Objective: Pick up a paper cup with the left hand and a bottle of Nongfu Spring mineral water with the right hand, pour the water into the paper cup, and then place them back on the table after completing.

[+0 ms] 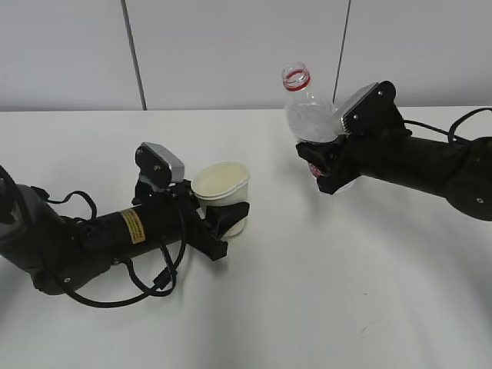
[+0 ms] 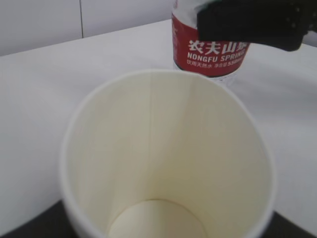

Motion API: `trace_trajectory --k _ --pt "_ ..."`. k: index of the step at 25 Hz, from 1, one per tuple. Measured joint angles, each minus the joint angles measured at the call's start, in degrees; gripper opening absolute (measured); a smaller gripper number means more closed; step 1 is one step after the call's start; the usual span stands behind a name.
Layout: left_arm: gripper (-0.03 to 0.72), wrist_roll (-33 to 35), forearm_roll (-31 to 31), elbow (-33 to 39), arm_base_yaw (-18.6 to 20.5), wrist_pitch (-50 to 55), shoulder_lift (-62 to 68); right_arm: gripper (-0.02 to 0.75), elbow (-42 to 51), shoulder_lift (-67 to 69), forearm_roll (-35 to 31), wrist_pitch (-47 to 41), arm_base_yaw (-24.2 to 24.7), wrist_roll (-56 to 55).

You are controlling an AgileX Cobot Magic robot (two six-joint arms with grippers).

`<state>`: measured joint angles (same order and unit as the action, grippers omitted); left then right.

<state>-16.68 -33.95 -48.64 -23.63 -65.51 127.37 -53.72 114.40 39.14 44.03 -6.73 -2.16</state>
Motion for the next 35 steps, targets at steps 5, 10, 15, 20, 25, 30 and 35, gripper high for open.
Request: trace_trajectory --k 5,10,15,20,25,30,35 --pt "0.378 -1.6 -0.4 0.0 -0.1 0.0 -0.3 0.386 0.0 -0.4 0.4 0.0 0.0 10.2" --pt "0.378 -2.6 -2.5 0.0 -0.2 0.0 -0.6 0.386 0.0 -0.4 0.2 0.0 0.0 20.8" --pt "0.378 -3.9 -4.8 0.0 -0.2 0.0 -1.1 0.386 0.0 -0.4 -1.3 -0.2 0.0 26.3" --pt "0.378 -4.5 -6.3 0.0 -0.6 0.0 -1.7 0.386 0.0 -0.4 -5.1 -0.3 0.0 31.0" --pt "0.378 -4.7 -6.6 -0.1 -2.7 0.0 -1.7 0.385 0.0 -0.4 -5.8 -0.7 0.0 34.2" --pt "0.378 -4.7 -6.6 -0.1 -3.7 0.0 -1.9 0.384 0.0 -0.4 -8.1 -1.7 0.0 40.1" --pt "0.378 -4.7 -6.1 -0.1 -3.8 0.0 -2.0 0.384 0.0 -0.4 -8.7 -1.7 0.0 45.0"
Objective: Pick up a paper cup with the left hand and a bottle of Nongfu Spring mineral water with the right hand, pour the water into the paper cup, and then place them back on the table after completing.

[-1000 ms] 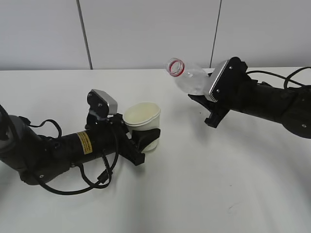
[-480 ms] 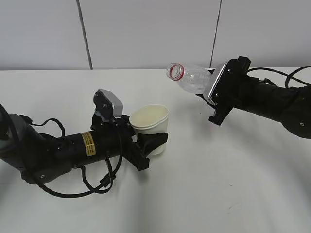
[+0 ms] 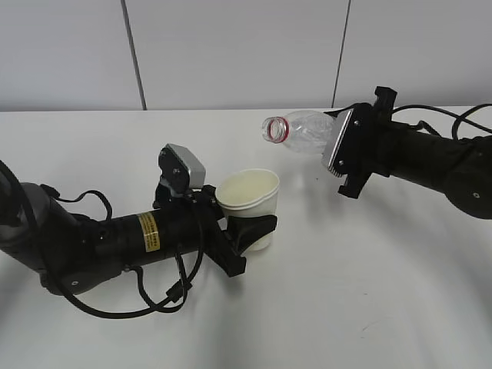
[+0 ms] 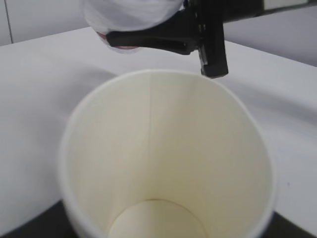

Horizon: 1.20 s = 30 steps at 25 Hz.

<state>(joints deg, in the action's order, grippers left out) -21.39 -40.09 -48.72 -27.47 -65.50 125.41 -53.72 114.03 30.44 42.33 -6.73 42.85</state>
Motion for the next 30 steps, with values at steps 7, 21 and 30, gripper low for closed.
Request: trace_trajectory --k 7,21,30 --pt "0.378 0.0 1.3 0.0 -1.0 0.0 -0.1 0.383 0.0 0.0 -0.4 0.0 0.0 6.5" --pt "0.378 0.0 1.7 0.0 -1.0 0.0 -0.1 0.383 0.0 0.0 -2.3 0.6 0.0 13.4" --pt "0.378 0.0 2.0 0.0 -1.0 0.0 -0.1 0.383 0.0 0.0 -2.4 2.3 0.0 15.5"
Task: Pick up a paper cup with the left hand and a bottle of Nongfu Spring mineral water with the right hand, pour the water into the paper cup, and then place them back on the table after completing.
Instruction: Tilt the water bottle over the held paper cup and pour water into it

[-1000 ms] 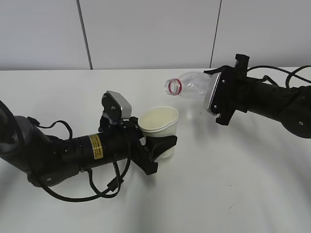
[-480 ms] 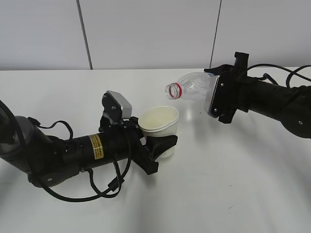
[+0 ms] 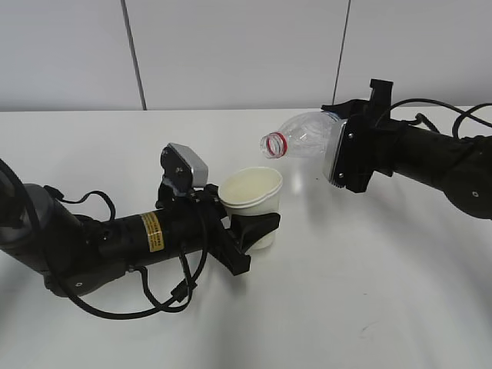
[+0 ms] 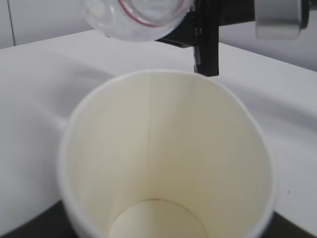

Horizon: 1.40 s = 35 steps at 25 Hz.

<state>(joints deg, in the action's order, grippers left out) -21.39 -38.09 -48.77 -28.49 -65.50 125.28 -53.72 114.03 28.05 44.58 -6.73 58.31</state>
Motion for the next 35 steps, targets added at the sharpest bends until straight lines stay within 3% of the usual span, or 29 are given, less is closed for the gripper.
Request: trace_trajectory --k 35 --pt "0.377 0.0 0.7 0.0 0.0 0.0 0.0 0.382 0.0 0.0 -4.4 2.9 -1.2 12.5"
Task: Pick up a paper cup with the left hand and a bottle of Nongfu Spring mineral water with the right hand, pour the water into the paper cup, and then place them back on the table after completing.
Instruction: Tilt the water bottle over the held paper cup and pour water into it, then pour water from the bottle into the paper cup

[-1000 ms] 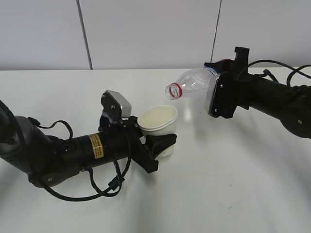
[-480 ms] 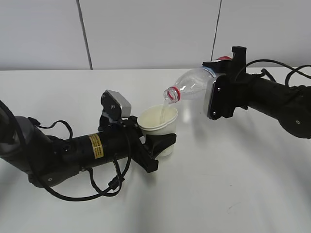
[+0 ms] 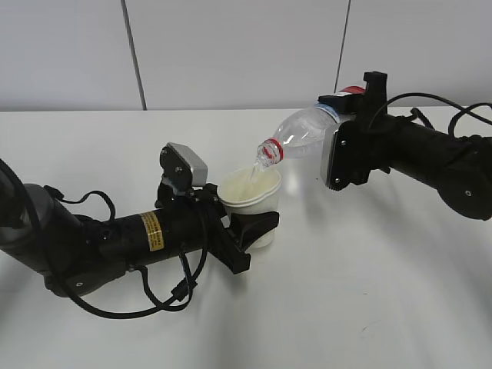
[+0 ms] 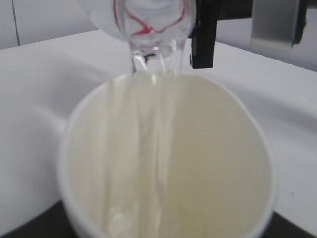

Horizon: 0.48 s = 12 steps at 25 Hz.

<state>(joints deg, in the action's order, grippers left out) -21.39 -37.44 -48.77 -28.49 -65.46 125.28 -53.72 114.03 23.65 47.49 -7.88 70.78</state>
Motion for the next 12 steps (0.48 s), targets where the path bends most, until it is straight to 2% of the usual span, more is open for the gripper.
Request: trace_trajectory --k 12 --pt "0.377 0.0 0.0 0.0 0.0 0.4 0.0 0.382 0.0 0.0 0.0 0.2 0.0 0.6"
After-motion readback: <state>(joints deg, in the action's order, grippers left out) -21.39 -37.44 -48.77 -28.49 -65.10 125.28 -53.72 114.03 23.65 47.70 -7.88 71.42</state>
